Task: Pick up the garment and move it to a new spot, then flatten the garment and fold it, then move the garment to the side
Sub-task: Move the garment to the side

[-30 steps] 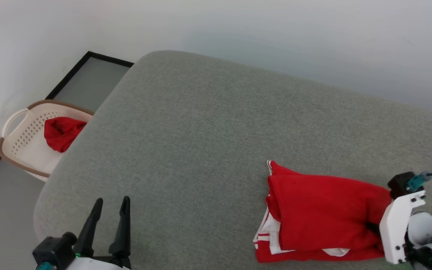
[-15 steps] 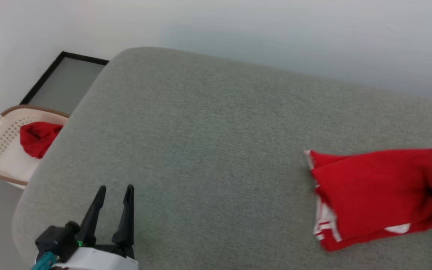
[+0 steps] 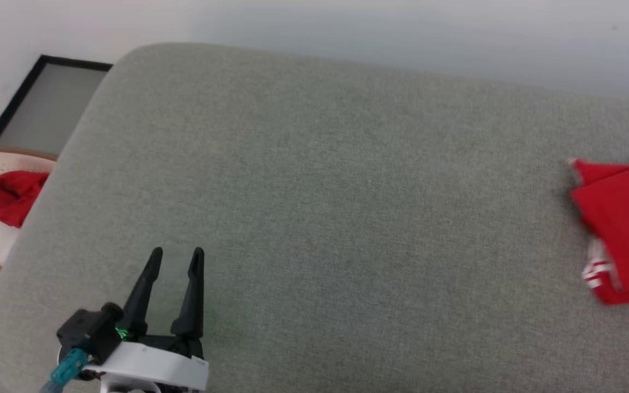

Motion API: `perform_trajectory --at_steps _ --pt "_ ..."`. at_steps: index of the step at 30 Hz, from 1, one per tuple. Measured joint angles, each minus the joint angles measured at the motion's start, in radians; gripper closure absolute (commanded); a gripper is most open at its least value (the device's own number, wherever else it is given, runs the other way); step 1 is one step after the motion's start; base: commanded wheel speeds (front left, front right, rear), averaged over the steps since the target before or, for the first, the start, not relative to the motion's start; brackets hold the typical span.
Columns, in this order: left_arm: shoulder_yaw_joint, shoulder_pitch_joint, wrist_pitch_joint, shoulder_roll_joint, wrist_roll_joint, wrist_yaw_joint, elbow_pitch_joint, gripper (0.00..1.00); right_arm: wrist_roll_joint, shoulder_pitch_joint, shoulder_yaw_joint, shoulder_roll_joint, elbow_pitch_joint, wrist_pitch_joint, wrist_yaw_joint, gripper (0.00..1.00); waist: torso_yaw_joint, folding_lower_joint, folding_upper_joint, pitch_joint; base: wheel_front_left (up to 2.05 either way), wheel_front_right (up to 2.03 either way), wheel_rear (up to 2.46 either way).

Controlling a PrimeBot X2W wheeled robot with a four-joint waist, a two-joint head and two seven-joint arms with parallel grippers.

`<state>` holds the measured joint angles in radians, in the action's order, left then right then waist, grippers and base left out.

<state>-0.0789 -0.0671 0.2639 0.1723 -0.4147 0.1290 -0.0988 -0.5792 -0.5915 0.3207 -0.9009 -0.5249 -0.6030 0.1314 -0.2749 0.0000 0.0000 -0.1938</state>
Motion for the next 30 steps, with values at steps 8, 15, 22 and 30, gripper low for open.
perform_trajectory --at_steps 8,15,22,30 --pt "-0.009 -0.022 0.000 0.002 0.000 0.000 0.016 0.00 0.099 -0.092 0.036 -0.123 -0.062 0.023 0.000 1.00 0.014 0.0000 0.0000 -0.059 0.00 0.00 0.00" --pt "-0.019 -0.060 0.000 -0.002 0.012 0.000 0.046 0.00 0.173 -0.172 0.050 -0.179 -0.107 0.053 0.000 1.00 0.017 0.0000 0.0000 -0.119 0.00 0.00 0.00" --pt "-0.038 -0.111 0.000 -0.007 0.028 0.000 0.071 0.00 0.258 -0.253 0.077 -0.221 -0.124 0.049 0.000 1.00 0.024 0.0000 0.0001 -0.194 0.00 0.00 0.00" --pt "-0.055 -0.148 0.000 -0.010 0.031 0.000 0.080 0.00 0.298 -0.317 0.082 -0.204 -0.178 0.040 0.000 1.00 0.035 0.0000 0.0000 -0.270 0.00 0.00 0.00"
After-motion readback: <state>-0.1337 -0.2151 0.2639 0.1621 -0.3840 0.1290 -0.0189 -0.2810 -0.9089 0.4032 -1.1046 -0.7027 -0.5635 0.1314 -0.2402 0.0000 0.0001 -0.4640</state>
